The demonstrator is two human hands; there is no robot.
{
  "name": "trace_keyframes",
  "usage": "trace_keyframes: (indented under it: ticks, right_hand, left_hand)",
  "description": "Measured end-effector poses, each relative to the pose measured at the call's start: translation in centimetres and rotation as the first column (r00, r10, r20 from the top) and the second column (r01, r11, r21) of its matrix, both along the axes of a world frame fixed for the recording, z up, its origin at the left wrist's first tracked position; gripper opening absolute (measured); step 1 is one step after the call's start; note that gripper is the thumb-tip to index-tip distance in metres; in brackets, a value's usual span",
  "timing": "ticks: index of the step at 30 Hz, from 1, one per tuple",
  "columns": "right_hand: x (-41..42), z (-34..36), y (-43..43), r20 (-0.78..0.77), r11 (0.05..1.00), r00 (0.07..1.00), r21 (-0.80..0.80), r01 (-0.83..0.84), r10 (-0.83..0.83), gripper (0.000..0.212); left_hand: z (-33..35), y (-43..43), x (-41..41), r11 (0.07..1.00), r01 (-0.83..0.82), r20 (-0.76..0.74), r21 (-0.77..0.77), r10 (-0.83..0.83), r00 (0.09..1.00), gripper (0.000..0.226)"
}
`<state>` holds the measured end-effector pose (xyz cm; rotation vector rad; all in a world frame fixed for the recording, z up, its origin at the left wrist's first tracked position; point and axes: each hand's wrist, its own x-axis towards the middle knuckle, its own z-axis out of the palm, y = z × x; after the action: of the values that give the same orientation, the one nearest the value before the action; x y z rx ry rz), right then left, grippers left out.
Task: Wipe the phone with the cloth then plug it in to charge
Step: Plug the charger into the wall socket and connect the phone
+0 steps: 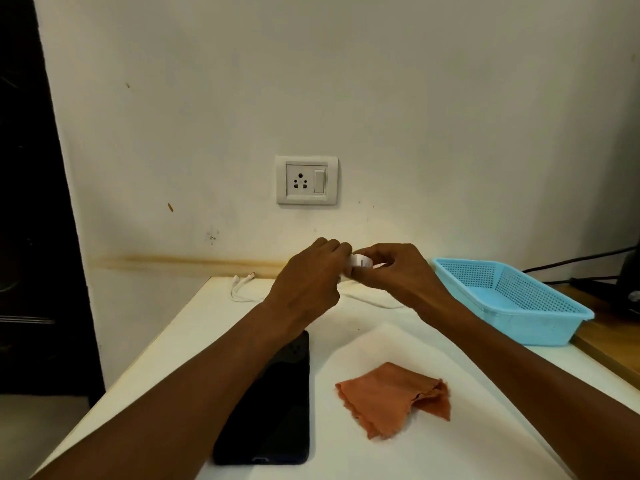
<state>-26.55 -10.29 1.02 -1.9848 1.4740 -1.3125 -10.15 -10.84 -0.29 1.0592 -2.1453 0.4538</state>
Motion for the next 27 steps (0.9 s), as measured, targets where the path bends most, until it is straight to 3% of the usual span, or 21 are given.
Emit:
trace_keyframes:
  ticks: [3, 8, 12, 19, 22, 27]
  right_hand:
    - [1.4, 0.0, -0.2, -0.112, 0.99, 0.994, -0.137, -0.021, 0.005, 0.044]
    - [3.6, 0.9, -2.0, -0.05, 0.928, 0.999, -0.371, -0.03, 0.013, 0.046]
    - [5.2, 1.7, -3.6, -0.119, 0.829, 0.993, -0.554, -0.078, 0.013, 0.045]
    - [6.6, 2.3, -7.2, -0.196, 0.599, 0.963, -0.799, -0.048, -0.184, 0.04]
    - [6.9, 2.3, -8.3, -0.255, 0.54, 0.933, -0.837, -0.082, -0.253, 0.037]
    - [7.2, 2.0, -9.1, -0.262, 0.475, 0.916, -0.875, -0.093, -0.303, 0.037]
  left_hand:
    - [0.8, -0.5, 1.0, 0.999, -0.049, -0.107, -0.013, 0.047, 0.993, 0.033]
    - [1.6, -2.0, 2.6, 0.991, -0.051, -0.261, -0.126, 0.017, 0.965, 0.035]
    - [3.1, -2.9, 3.5, 0.983, -0.05, -0.378, -0.176, -0.021, 0.926, 0.031]
    - [3.8, -6.3, 4.6, 0.933, -0.164, -0.392, -0.321, 0.027, 0.919, 0.037]
    - [3.4, -7.4, 5.0, 0.899, -0.236, -0.398, -0.368, 0.077, 0.914, 0.036]
    - [3.0, -8.8, 5.3, 0.899, -0.208, -0.39, -0.385, 0.046, 0.92, 0.038]
